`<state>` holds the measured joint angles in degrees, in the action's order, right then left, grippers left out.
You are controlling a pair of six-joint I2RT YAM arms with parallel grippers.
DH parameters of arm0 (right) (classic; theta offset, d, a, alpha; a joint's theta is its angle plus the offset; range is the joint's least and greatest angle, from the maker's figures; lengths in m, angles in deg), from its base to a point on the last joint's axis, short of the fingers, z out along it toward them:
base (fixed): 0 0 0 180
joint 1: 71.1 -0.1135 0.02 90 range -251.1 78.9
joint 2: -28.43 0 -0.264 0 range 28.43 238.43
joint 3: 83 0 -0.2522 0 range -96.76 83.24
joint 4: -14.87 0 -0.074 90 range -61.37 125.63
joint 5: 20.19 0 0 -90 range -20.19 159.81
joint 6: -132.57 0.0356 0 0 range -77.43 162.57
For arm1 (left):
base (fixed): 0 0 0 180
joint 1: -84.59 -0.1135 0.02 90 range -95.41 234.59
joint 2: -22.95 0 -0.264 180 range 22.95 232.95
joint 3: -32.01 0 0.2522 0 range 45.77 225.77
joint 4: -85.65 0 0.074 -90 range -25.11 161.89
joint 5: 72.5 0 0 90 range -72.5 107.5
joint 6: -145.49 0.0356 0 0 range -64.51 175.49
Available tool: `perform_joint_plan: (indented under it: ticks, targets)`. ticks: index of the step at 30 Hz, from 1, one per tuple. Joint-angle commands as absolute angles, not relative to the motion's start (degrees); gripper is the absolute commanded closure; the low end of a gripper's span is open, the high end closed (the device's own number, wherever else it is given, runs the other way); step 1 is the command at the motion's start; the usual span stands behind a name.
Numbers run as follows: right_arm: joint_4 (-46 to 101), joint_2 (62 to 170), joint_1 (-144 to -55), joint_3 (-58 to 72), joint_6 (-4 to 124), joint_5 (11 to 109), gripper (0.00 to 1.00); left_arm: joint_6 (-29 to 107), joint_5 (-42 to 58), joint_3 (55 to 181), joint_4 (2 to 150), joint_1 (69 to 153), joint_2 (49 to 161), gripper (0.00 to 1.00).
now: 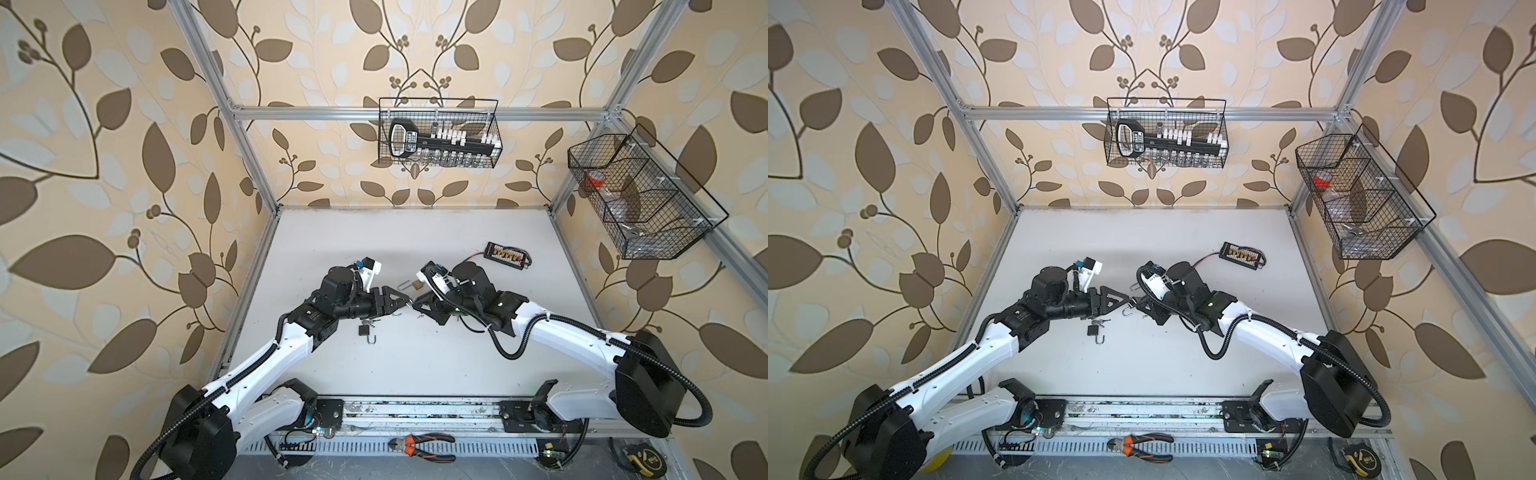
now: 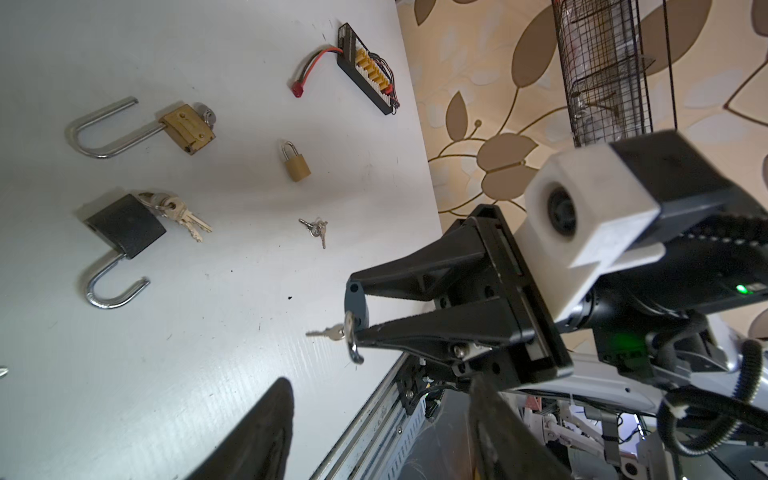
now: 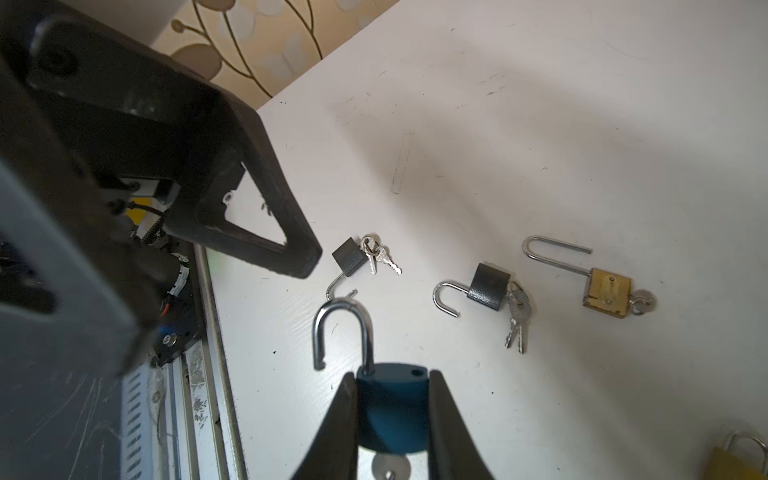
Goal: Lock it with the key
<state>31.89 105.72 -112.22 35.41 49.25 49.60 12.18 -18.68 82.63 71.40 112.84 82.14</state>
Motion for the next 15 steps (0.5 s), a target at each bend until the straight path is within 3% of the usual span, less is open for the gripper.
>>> perform_joint_plan:
  ticks: [1,15]
  targets:
    - [30.7,103.9,-112.3,36.5,50.1,47.0,1.00,13.1,-17.3,84.9,75.7,113.6,82.7,0.39]
    - [30.1,103.9,-112.3,36.2,50.8,46.1,1.00,13.7,-17.1,86.1,75.5,115.0,85.1,0.63]
